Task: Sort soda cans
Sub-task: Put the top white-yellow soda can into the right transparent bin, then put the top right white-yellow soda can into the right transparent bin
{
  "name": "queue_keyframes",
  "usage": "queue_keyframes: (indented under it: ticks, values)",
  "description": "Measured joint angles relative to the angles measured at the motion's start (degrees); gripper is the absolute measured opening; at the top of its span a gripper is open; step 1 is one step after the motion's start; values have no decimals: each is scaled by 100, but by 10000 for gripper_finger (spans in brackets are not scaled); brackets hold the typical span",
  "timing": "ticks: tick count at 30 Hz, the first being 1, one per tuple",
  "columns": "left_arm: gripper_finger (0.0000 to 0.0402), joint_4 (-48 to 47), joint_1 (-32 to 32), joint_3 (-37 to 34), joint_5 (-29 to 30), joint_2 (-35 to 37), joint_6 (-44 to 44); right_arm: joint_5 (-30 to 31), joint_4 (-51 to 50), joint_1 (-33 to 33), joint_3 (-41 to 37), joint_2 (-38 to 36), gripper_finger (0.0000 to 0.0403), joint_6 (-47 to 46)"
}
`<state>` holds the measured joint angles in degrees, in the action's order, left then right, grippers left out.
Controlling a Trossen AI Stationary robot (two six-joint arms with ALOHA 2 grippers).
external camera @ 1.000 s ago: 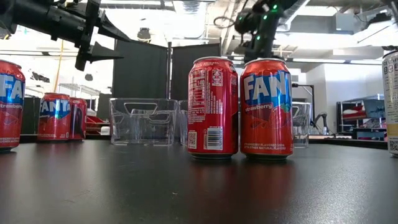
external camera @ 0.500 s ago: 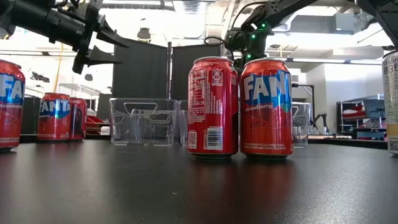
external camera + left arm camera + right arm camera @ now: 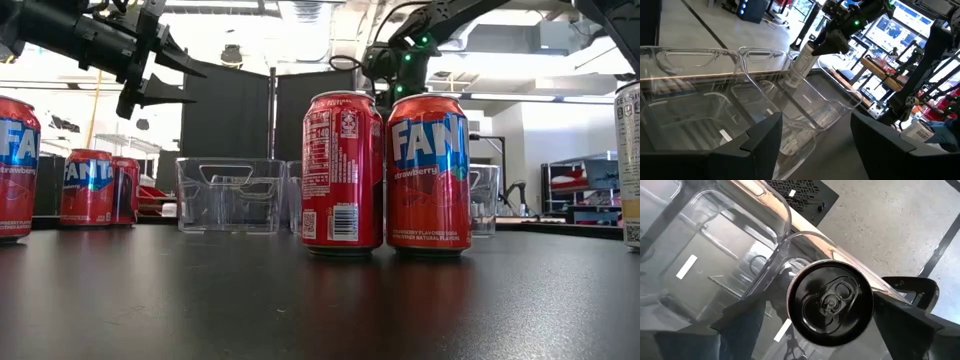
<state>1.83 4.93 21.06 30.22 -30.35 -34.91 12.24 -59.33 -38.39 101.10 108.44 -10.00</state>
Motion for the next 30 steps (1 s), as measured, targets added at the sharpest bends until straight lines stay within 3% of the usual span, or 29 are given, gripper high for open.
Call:
queue_keyframes:
  ticks: [9,17,23,30]
  values:
    - [231,0,0,0,2,0,-229,96,196,-67,0,-1413,378,-3]
    - [231,0,0,0,37,-2,-231,-185,-2656,-43,-42,-2562,379,-899]
    - [231,15,50,0,396,-2,277,-1316,-3066,645,-454,-3159,379,-1646]
    - [231,2,157,0,396,-2,-29,-1361,-3062,1828,-1391,-3778,379,-2763]
